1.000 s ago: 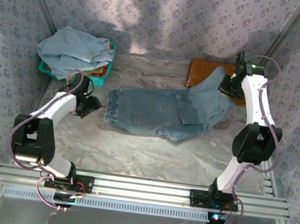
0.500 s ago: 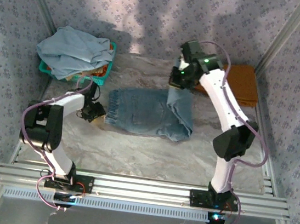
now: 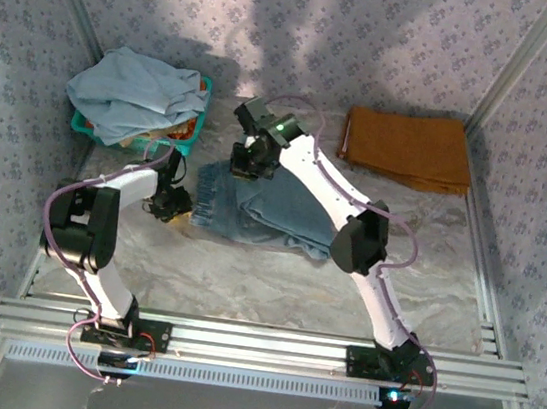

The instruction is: Fold and stack the trousers

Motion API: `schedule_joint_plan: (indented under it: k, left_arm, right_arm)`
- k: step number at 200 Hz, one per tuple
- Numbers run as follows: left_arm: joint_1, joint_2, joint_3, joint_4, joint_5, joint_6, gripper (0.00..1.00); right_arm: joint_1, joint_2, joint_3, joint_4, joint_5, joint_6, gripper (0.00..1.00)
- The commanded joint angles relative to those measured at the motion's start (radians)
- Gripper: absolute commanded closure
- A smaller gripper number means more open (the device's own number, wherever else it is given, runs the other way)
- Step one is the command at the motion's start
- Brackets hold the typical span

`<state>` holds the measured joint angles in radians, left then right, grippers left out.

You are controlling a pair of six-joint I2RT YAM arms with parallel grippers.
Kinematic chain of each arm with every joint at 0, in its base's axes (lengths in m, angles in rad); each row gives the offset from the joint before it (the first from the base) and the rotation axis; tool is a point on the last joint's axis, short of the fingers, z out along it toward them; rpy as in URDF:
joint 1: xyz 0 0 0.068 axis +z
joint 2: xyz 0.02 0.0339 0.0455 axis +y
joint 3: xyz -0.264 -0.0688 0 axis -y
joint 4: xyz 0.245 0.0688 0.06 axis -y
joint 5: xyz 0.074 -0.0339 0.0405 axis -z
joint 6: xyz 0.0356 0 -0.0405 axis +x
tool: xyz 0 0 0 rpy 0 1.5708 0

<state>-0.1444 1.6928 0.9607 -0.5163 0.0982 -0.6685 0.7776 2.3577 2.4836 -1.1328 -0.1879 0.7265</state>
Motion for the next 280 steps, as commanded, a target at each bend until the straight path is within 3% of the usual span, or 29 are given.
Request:
schedule_joint_plan:
  k: [1, 71, 83, 100, 120, 145, 167, 198, 236, 268, 280]
  left_arm:
    - [-0.043, 0.067, -0.002, 0.112, 0.143, 0.017, 0.7]
    - [-0.069, 0.108, 0.013, 0.131, 0.168, 0.018, 0.73]
    - [-0.073, 0.114, 0.015, 0.137, 0.17, 0.014, 0.74]
    - [-0.075, 0.115, 0.014, 0.139, 0.172, 0.009, 0.75]
    - [-0.074, 0.11, 0.012, 0.14, 0.166, 0.006, 0.75]
    - [-0.066, 0.09, 0.002, 0.123, 0.151, 0.003, 0.75]
    - [-0.046, 0.047, -0.022, 0.106, 0.116, -0.014, 0.73]
    - [0.021, -0.056, -0.086, 0.069, 0.074, -0.054, 0.71]
    - [0.054, -0.231, -0.062, -0.089, 0.014, -0.03, 0.59]
    - [-0.002, -0.318, 0.102, -0.253, -0.052, 0.009, 0.51]
    - [-0.059, -0.309, 0.182, -0.295, -0.084, 0.021, 0.51]
  right_arm:
    - [0.03, 0.049, 0.077, 0.031, -0.042, 0.04, 1.0]
    - [0.092, 0.135, 0.086, 0.125, -0.121, 0.079, 1.0]
    - [0.094, 0.143, 0.084, 0.142, -0.135, 0.095, 0.91]
    - [0.098, 0.156, 0.089, 0.167, -0.187, 0.106, 0.9]
    - [0.109, 0.155, 0.089, 0.177, -0.214, 0.113, 0.82]
    - [0.118, 0.122, 0.077, 0.148, -0.243, 0.086, 0.55]
    - [0.113, 0.037, -0.034, 0.208, -0.279, 0.075, 0.52]
    - [0.072, -0.079, -0.166, 0.214, -0.277, 0.048, 0.54]
    - [-0.033, -0.301, -0.425, 0.287, -0.212, 0.01, 0.56]
    - [-0.153, -0.429, -0.623, 0.265, -0.125, -0.071, 0.73]
    - [-0.19, -0.462, -0.693, 0.267, -0.112, -0.089, 0.87]
